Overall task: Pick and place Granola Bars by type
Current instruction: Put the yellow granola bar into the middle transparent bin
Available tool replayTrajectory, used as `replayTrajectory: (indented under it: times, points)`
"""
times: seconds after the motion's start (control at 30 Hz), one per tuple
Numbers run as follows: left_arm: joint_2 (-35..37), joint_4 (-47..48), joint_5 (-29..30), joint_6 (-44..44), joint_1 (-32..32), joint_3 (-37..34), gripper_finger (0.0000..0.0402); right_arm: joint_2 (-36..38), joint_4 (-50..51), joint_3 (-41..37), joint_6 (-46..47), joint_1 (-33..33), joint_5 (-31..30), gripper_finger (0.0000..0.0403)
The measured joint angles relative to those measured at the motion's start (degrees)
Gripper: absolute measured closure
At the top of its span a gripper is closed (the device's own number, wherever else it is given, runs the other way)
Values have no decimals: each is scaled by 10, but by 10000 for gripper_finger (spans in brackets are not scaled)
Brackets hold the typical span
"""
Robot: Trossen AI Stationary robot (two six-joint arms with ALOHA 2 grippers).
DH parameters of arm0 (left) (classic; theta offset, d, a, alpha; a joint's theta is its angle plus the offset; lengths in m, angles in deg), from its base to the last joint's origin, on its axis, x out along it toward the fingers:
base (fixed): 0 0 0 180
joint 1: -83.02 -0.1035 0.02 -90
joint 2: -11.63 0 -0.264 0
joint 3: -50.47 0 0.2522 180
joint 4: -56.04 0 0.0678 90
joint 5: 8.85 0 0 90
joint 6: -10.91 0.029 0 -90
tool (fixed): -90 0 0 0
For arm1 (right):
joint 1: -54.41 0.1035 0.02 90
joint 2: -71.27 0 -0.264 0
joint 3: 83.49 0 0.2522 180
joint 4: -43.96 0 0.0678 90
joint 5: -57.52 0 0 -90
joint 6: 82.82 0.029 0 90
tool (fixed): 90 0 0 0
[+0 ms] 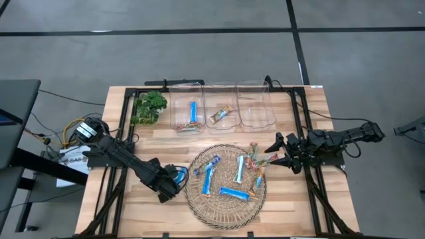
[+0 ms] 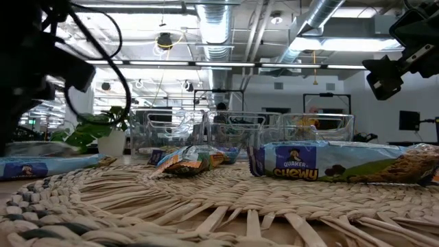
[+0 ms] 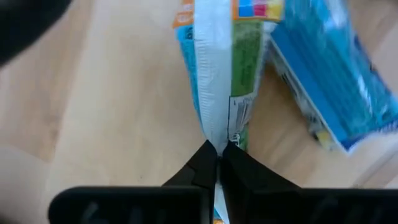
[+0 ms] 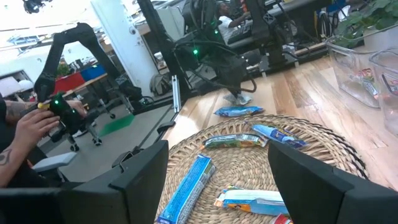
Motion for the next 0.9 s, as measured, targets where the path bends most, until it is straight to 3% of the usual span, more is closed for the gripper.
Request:
replayTrajectory:
  times: [0.23,0.67,0.9]
  points:
    - [41,4,72,-2,-28,0,398,0,0,0,0,0,0,132]
    - [44,9,60,40,-50,0,393,0,0,0,0,0,0,132]
    - [44,-1,25,29,-49,-30,350,0,0,0,0,0,0,132]
